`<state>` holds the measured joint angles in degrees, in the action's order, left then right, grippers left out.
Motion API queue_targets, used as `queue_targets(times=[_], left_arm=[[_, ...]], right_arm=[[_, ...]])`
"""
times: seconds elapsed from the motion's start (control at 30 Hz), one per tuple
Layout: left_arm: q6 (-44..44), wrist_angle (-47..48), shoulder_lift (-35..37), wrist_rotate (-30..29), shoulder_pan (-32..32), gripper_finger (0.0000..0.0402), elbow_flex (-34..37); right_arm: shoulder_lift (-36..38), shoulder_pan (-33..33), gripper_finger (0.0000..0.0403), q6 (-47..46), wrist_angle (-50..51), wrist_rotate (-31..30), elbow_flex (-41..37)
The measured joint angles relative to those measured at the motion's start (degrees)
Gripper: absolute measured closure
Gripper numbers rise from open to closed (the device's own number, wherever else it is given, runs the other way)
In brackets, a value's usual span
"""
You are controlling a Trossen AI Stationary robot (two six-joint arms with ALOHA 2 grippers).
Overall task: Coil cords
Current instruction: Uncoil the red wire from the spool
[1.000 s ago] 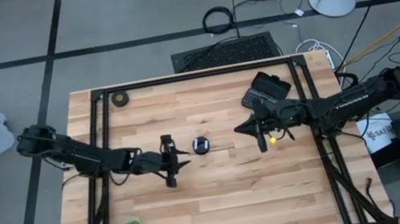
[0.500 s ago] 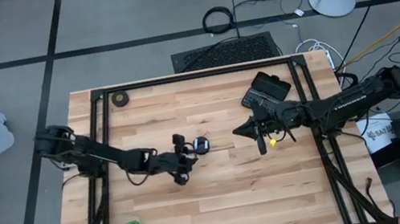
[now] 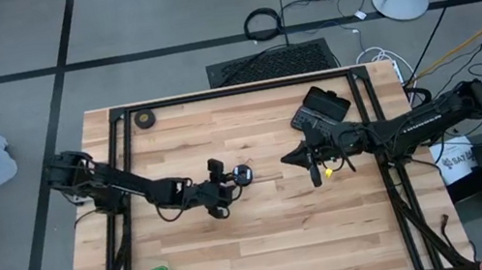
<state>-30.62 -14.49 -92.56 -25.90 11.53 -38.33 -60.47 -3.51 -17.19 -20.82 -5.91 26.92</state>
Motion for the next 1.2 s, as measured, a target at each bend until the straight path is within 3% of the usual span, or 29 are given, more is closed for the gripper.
queue_targets(times=[1.2], left_arm=[[-18.0, -1.05, -3.54, -0.71, -3.2, 0.026, -0.68]], right_arm=[[0.02, 0.02, 0.0403, 4.59, 0.07, -0.04, 0.0]])
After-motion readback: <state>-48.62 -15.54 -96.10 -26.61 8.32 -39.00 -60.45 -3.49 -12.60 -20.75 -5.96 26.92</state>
